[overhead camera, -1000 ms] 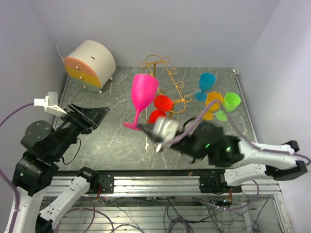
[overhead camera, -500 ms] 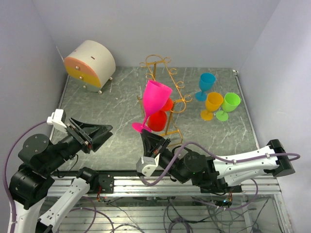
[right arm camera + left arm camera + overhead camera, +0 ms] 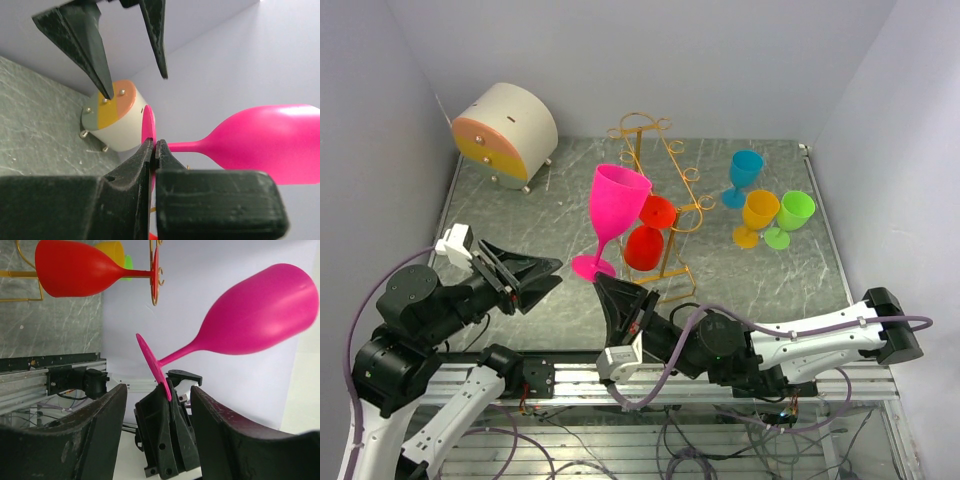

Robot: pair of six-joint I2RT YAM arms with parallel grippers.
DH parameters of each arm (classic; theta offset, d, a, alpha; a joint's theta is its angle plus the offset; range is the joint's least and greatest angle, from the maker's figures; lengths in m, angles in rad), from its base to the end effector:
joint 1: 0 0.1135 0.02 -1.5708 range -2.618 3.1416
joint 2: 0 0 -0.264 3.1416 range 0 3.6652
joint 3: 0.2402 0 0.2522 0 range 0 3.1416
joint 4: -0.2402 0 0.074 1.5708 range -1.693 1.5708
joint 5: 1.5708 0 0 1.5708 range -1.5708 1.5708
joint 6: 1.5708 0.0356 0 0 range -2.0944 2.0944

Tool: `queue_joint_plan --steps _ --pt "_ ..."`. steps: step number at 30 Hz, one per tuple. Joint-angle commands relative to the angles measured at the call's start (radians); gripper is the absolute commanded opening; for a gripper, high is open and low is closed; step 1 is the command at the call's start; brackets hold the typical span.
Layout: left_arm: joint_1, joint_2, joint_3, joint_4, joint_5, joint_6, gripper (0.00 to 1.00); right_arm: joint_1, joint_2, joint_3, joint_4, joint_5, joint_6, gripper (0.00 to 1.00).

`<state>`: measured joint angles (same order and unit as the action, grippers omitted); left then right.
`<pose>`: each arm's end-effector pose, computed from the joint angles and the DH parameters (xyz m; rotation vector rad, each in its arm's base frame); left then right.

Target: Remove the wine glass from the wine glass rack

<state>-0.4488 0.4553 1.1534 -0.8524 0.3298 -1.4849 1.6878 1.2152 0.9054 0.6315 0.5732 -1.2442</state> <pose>0.0296 -0.0270 0.4165 -0.7529 1.9046 -1.6209 -0.0133 0.2786 0.3763 -1.1470 0.6161 0.0213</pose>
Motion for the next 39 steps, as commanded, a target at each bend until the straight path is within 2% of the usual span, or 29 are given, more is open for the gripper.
queue_joint_plan --steps 1,7,11,14,21,23,25,27,33,36,39 --pt "-0.002 -0.003 -0.036 0.074 0.072 -0.038 0.64 0.044 0.013 0.034 0.053 -0.074 -0.024 0.0" --pt "-0.001 0.003 -0.058 0.105 0.083 -0.052 0.63 0.049 0.041 0.041 0.068 -0.11 -0.028 0.0" --pt "-0.001 -0.004 -0.08 0.122 0.082 -0.067 0.56 0.05 0.053 0.049 0.066 -0.126 -0.024 0.0" --pt "-0.002 -0.021 -0.116 0.193 0.101 -0.093 0.39 0.053 0.057 0.042 0.079 -0.124 -0.029 0.0" --pt "-0.002 -0.05 -0.177 0.296 0.117 -0.09 0.07 0.069 0.025 0.018 0.084 -0.093 -0.016 0.0" --pt "-0.002 -0.057 -0.18 0.308 0.099 -0.075 0.07 0.084 0.003 0.006 0.085 -0.051 0.001 0.15" --pt "-0.002 -0.065 -0.175 0.308 0.073 -0.042 0.07 0.11 -0.028 -0.006 0.067 0.024 0.03 0.35" --pt "-0.001 -0.075 -0.173 0.313 0.041 -0.002 0.07 0.137 -0.074 -0.02 0.022 0.125 0.077 0.42" --pt "-0.002 -0.142 -0.241 0.412 -0.058 0.095 0.07 0.151 -0.228 0.014 -0.256 0.363 0.309 0.45" --pt "-0.002 -0.161 -0.262 0.418 -0.092 0.197 0.07 0.152 -0.258 0.083 -0.347 0.474 0.334 0.4" --pt "-0.002 -0.153 -0.254 0.403 -0.119 0.311 0.07 0.149 -0.241 0.221 -0.394 0.595 0.341 0.32"
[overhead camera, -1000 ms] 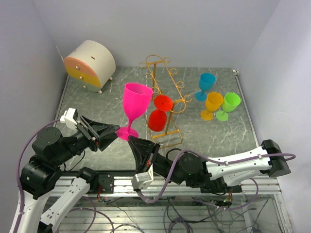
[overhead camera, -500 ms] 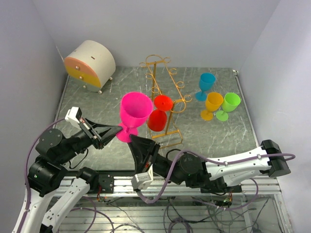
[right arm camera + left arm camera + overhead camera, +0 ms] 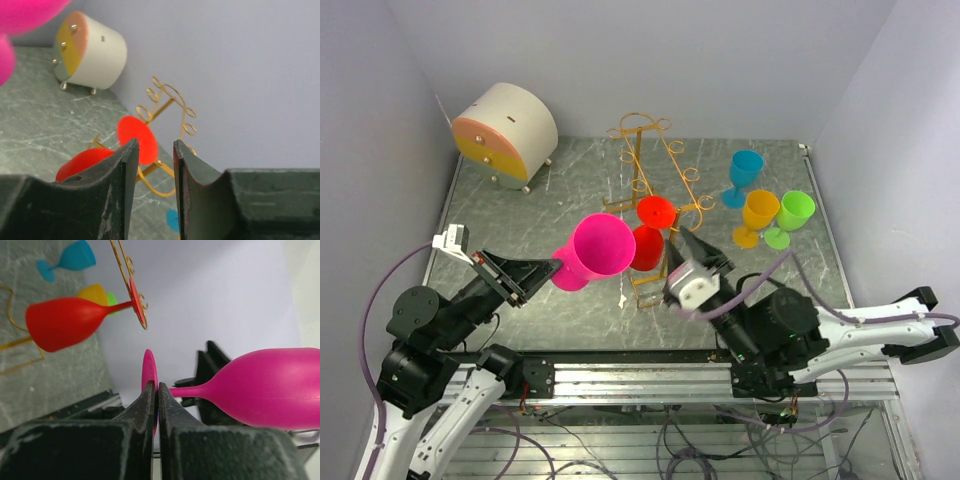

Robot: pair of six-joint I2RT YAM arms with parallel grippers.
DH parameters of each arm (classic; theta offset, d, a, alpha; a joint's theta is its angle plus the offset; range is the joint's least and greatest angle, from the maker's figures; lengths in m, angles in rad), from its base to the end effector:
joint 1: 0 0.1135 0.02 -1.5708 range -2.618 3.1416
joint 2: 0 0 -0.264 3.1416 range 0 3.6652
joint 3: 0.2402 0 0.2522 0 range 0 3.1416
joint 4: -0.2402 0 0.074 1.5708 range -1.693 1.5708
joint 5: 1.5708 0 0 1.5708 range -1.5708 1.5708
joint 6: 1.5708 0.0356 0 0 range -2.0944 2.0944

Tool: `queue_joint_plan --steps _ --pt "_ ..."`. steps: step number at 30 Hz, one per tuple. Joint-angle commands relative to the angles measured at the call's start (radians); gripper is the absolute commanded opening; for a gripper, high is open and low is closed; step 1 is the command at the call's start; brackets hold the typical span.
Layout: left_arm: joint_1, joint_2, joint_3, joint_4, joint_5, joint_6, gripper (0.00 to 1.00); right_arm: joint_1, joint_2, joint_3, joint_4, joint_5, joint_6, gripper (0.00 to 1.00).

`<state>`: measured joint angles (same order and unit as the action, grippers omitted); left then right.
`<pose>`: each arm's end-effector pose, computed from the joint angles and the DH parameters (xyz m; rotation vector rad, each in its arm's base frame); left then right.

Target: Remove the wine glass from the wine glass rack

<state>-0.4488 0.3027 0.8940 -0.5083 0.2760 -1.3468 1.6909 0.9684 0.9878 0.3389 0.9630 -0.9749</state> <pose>0.0371 -0.0286 0.3875 -0.5102 1.6540 -1.6025 0.0048 0.2045 0.4288 -0.8685 1.0585 0.0175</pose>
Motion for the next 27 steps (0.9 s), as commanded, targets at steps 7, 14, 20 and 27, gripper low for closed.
queue_joint_plan --steps 7,14,20,27 --pt "-0.002 0.069 0.042 0.054 -0.074 0.328 0.07 0.083 0.106 0.609 -0.499 0.302 0.411 0.0" --pt "-0.002 0.126 0.051 0.054 -0.08 0.373 0.07 -0.194 0.293 0.758 -0.173 0.332 0.088 0.0" --pt "-0.002 0.131 0.036 0.098 -0.065 0.355 0.07 -0.656 0.45 0.671 0.293 0.33 -0.233 0.41" --pt "-0.002 0.146 0.077 0.05 -0.078 0.391 0.07 -0.844 0.674 1.327 -0.994 -0.082 0.784 0.4"
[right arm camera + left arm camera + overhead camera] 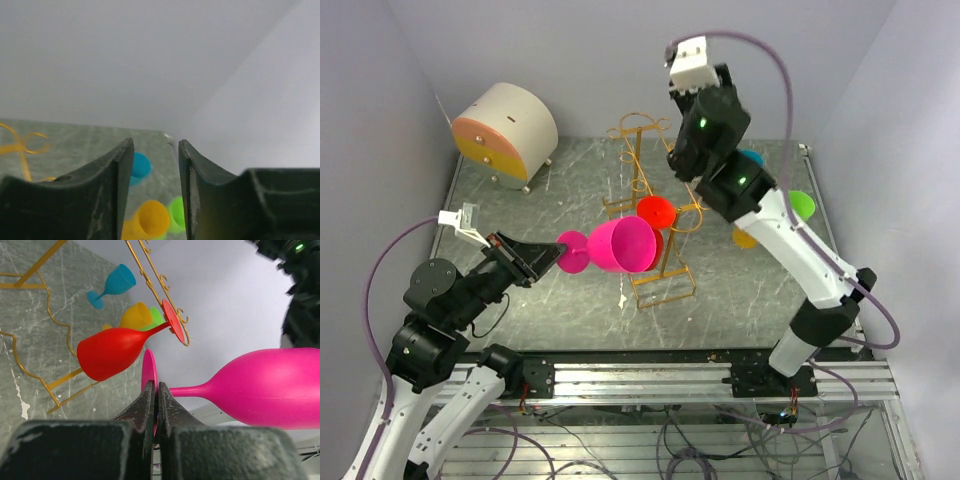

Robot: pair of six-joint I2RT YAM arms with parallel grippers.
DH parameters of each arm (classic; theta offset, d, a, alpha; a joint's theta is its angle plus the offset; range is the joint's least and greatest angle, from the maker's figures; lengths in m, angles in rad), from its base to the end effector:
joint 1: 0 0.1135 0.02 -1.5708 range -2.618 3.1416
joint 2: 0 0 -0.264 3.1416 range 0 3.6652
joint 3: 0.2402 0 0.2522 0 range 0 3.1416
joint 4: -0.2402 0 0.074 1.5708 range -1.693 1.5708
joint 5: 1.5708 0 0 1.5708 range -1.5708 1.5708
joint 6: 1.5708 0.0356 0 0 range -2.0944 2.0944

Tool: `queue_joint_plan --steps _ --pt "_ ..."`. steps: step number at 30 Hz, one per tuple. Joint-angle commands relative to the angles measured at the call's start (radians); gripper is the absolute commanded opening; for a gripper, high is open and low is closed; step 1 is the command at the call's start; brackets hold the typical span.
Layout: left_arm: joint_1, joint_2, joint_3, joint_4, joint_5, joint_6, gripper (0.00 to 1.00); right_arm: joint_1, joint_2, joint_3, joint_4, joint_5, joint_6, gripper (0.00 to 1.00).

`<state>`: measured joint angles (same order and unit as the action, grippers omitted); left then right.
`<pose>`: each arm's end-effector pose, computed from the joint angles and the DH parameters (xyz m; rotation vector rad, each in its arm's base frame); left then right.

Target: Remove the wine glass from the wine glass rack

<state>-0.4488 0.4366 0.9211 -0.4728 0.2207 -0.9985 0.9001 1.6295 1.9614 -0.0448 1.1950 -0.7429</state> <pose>0.0672 -0.0410 0.3936 -0.2789 1.6936 -1.2843 0.2317 0.2387 0.5382 -0.1242 1.4937 -0.6354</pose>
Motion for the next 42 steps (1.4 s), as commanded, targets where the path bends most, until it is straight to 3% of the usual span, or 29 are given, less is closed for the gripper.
queue_joint_plan --steps 1,4,5,9,13,15,23,42 --pt "-0.002 0.013 0.056 0.007 -0.028 0.049 0.07 -0.07 0.013 0.39 -0.653 -0.389 0.596 0.37" --pt "-0.002 0.016 0.065 0.005 -0.04 0.059 0.07 -0.13 0.016 0.469 -0.799 -0.672 0.739 0.29" --pt "-0.001 0.021 0.069 -0.001 -0.043 0.062 0.07 -0.174 0.012 0.485 -0.844 -0.84 0.786 0.24" --pt "-0.002 0.039 0.076 -0.004 -0.046 0.08 0.07 -0.219 -0.066 0.393 -0.911 -1.329 0.888 0.0" --pt "-0.002 0.087 0.091 0.006 -0.034 0.108 0.07 -0.219 -0.145 0.257 -0.88 -1.777 0.949 0.01" --pt "-0.002 0.116 0.101 0.022 -0.023 0.118 0.07 -0.218 -0.165 0.217 -0.877 -1.88 0.962 0.14" --pt "-0.002 0.2 0.154 0.067 0.005 0.136 0.07 -0.217 -0.226 0.141 -0.909 -1.813 0.935 0.37" --pt "-0.002 0.262 0.191 0.081 0.022 0.145 0.07 -0.216 -0.307 0.033 -0.859 -1.79 0.938 0.42"
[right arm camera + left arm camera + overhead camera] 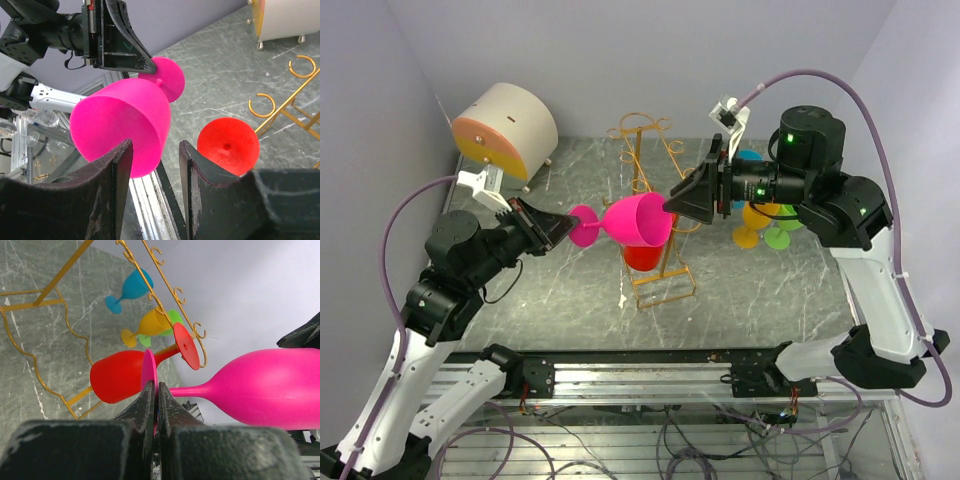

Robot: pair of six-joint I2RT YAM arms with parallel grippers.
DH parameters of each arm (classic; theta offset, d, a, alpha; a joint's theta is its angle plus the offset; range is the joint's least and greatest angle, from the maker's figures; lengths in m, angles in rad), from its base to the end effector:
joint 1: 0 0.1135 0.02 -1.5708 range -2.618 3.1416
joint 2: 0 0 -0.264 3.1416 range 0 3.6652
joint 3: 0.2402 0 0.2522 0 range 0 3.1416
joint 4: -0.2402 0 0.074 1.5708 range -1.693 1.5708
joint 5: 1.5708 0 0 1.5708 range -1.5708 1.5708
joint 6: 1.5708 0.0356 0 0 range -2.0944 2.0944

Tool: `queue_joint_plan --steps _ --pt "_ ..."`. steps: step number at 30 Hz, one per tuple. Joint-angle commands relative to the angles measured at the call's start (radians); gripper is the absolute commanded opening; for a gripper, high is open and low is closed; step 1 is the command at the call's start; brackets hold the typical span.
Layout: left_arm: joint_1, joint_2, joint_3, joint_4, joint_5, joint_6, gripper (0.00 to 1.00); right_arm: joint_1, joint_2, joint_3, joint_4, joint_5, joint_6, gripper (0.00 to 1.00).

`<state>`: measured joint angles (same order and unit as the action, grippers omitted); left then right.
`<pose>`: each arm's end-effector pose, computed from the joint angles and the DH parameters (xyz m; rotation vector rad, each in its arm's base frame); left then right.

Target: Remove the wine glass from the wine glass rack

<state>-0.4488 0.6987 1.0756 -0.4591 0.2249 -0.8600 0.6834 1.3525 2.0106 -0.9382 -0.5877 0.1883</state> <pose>0.1154 -0.0644 0.4203 -0.1822 1.7805 -1.1575 0.1578 0.1539 0.5399 -0.8912 1.7478 1.1328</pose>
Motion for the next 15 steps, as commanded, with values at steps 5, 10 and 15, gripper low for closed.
queue_joint_plan --steps 5,10,15 --pt "-0.001 0.018 0.047 0.096 0.036 -0.009 0.07 0.001 -0.013 -0.04 0.046 -0.009 0.008 0.42" --pt "-0.002 0.039 0.068 0.113 0.051 -0.016 0.07 0.002 -0.005 -0.05 0.069 -0.005 0.019 0.38" --pt "-0.002 0.06 0.078 0.124 0.056 -0.016 0.07 0.004 0.016 -0.033 0.089 0.007 0.037 0.13"
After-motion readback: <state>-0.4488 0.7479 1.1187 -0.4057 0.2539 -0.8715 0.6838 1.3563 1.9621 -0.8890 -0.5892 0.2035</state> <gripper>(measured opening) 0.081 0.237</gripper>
